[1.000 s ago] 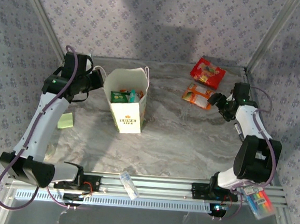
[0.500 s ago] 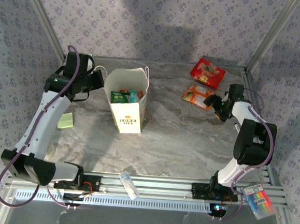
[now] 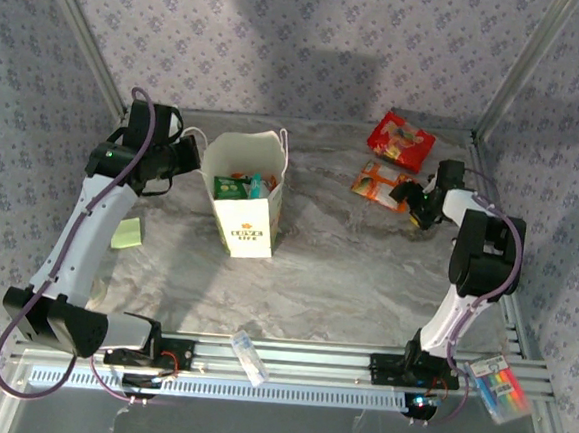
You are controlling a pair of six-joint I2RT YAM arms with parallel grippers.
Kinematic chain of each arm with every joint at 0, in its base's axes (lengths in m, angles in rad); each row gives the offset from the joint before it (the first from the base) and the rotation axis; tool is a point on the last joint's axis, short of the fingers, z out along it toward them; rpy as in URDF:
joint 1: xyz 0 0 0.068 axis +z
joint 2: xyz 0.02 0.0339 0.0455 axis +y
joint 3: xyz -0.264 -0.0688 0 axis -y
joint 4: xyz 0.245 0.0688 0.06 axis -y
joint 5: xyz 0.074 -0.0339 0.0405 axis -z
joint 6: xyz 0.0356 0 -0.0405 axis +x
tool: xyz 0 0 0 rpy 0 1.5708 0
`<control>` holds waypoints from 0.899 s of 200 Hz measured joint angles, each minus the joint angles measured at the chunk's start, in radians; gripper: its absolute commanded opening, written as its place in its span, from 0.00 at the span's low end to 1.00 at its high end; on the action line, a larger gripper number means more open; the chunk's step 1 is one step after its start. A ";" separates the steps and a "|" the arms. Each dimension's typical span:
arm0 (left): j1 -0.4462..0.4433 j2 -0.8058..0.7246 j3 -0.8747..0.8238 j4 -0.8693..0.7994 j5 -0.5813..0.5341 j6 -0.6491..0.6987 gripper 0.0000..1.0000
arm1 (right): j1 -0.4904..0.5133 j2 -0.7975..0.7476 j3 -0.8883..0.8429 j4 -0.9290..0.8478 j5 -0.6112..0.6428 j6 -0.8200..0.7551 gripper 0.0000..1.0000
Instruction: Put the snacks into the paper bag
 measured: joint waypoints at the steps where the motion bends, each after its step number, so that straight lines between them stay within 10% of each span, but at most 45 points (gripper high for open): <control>1: 0.000 0.000 0.000 0.000 0.000 0.000 0.07 | 0.000 0.002 0.000 0.001 -0.001 0.000 0.81; 180: 0.000 0.005 0.000 -0.002 -0.002 0.004 0.07 | 0.032 0.161 0.179 0.023 -0.042 0.008 0.70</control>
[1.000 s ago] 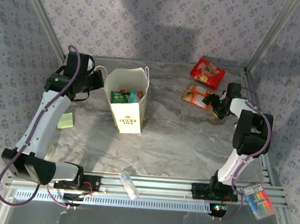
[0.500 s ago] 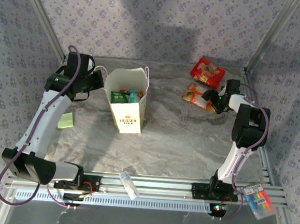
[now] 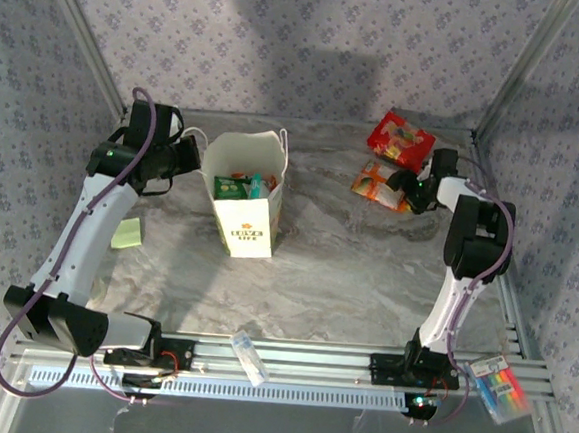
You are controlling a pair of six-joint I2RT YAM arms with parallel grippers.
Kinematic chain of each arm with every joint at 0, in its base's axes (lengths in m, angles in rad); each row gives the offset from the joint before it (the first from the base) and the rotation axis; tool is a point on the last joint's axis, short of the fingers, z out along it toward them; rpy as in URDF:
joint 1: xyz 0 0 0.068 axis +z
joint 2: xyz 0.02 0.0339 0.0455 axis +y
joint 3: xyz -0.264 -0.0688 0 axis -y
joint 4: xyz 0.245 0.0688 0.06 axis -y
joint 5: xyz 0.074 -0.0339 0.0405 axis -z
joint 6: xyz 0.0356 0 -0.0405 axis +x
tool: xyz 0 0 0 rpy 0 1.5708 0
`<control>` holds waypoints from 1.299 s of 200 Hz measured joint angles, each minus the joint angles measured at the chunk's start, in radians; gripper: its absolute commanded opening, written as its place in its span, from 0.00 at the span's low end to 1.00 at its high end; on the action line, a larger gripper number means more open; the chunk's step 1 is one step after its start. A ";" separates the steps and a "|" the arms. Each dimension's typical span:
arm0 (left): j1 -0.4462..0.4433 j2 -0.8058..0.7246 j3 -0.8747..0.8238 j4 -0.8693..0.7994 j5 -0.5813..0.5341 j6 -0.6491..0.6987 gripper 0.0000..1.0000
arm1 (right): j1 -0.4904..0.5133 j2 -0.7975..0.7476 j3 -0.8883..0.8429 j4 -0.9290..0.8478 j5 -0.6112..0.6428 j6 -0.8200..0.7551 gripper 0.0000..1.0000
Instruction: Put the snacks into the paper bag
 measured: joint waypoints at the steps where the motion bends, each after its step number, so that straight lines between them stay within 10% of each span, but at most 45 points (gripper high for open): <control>1: 0.000 0.000 0.000 0.000 0.000 0.000 0.07 | 0.001 0.000 0.000 0.000 0.000 0.000 0.70; 93: 0.000 0.000 0.000 -0.009 -0.012 0.004 0.07 | 0.022 0.024 0.022 -0.028 -0.003 0.019 0.28; 260: 0.000 -0.019 -0.005 -0.008 -0.015 0.005 0.07 | 0.031 -0.079 -0.035 -0.116 0.010 -0.017 0.05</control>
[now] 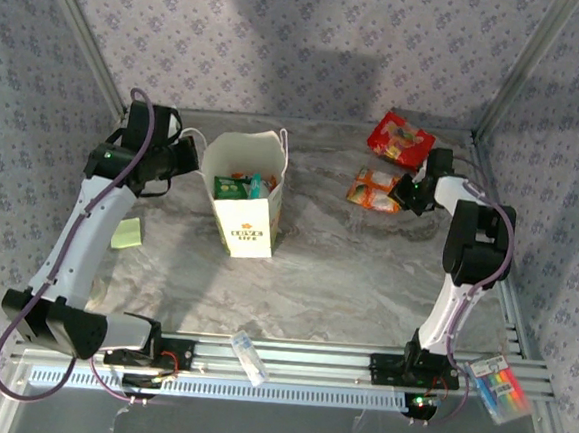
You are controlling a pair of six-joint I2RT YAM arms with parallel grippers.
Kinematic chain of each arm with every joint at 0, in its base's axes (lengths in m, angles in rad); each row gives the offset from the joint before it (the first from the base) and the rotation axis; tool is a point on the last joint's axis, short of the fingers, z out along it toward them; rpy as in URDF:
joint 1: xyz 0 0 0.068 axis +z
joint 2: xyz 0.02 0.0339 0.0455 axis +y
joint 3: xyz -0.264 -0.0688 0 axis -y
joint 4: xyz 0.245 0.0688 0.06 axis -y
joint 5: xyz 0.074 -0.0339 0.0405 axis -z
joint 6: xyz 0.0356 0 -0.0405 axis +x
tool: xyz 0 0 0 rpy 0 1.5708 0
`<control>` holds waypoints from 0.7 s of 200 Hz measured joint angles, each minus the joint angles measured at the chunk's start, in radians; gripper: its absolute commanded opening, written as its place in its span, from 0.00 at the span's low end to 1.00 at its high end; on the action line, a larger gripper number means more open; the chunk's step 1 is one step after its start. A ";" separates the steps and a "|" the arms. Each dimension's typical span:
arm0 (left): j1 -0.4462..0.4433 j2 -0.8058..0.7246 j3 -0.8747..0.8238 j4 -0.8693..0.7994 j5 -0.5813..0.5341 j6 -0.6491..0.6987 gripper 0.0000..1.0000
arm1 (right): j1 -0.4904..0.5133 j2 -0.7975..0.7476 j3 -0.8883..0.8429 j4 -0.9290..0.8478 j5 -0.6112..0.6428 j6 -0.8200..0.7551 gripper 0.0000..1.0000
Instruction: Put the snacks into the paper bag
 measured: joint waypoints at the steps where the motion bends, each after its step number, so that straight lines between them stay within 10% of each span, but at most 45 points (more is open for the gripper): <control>1: 0.000 0.000 0.000 0.000 0.000 0.000 0.07 | 0.000 -0.001 -0.001 0.000 0.000 0.000 0.04; 140: 0.000 -0.005 -0.007 0.000 0.000 -0.001 0.07 | 0.054 -0.261 -0.126 -0.116 0.072 -0.057 0.03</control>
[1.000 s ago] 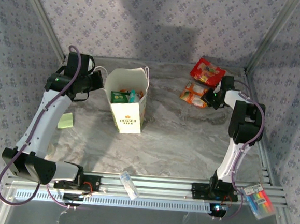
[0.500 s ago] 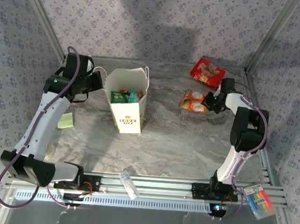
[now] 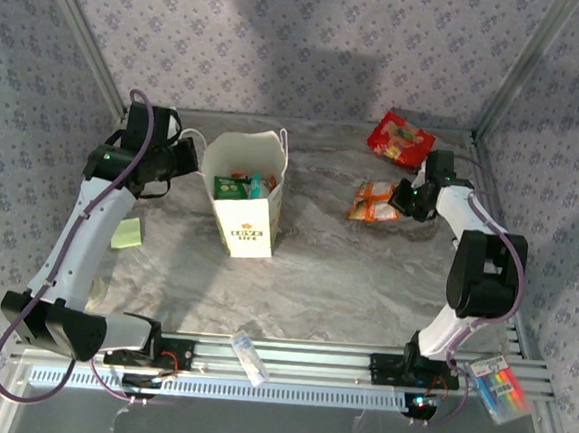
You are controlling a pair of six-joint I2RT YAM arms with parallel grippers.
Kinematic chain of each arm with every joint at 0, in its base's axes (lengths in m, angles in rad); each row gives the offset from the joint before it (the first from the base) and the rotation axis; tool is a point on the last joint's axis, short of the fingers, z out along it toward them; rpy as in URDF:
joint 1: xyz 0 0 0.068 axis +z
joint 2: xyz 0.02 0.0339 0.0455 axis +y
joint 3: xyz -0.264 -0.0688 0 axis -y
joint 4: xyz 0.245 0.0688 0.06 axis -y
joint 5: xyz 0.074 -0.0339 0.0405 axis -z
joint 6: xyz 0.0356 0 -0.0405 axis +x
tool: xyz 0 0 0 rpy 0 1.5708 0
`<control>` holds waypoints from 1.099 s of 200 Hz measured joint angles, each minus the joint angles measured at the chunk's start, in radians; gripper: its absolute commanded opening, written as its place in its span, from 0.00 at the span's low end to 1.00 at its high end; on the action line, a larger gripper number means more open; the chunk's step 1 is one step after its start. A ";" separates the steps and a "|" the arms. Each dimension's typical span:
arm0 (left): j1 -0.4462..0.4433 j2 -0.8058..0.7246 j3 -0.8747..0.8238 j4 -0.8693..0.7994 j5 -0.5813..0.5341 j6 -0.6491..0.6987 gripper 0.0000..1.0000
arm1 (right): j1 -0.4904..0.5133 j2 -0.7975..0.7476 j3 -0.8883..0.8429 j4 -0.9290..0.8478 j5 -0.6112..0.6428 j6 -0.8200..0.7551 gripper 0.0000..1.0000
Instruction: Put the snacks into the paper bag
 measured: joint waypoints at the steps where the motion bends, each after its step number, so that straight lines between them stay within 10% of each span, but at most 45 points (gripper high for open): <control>1: 0.000 0.000 0.000 0.000 0.000 0.000 0.07 | 0.000 -0.002 -0.002 -0.001 0.000 -0.001 0.03; 220: 0.000 0.000 0.000 0.003 0.000 -0.004 0.09 | 0.128 -0.330 0.109 -0.177 0.094 -0.044 0.03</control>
